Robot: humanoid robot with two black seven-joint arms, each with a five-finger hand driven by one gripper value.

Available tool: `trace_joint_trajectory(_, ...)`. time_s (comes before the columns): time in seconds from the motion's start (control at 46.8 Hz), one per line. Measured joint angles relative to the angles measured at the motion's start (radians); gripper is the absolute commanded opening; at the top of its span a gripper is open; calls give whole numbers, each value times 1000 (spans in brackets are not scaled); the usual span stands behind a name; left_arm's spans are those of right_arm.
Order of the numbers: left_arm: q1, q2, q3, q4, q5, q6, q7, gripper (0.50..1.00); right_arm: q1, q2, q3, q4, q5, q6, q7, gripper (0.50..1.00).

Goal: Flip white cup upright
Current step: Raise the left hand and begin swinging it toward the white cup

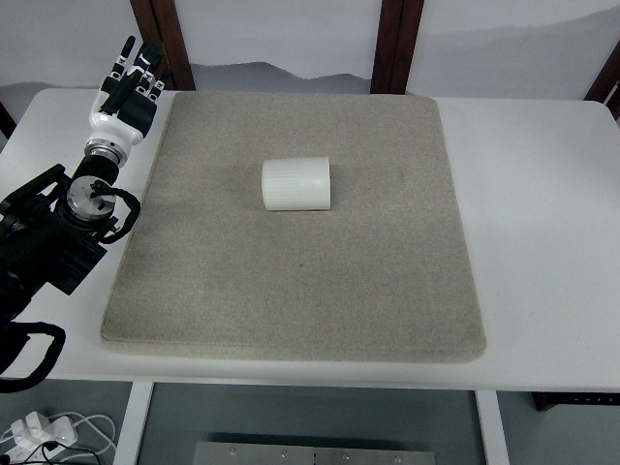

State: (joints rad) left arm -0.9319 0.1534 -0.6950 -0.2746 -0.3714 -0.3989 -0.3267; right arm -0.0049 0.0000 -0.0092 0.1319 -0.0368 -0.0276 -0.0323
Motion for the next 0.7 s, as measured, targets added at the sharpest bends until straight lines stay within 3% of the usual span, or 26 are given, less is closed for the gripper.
trace_joint_trajectory(0.449,-6,11,2,1,1,-13,1,994,0,0,0,0,0,0,0,952)
trace_joint_trajectory(0.705,-3,18,5,8,6,-85,2,994,0,0,0,0,0,0,0,952)
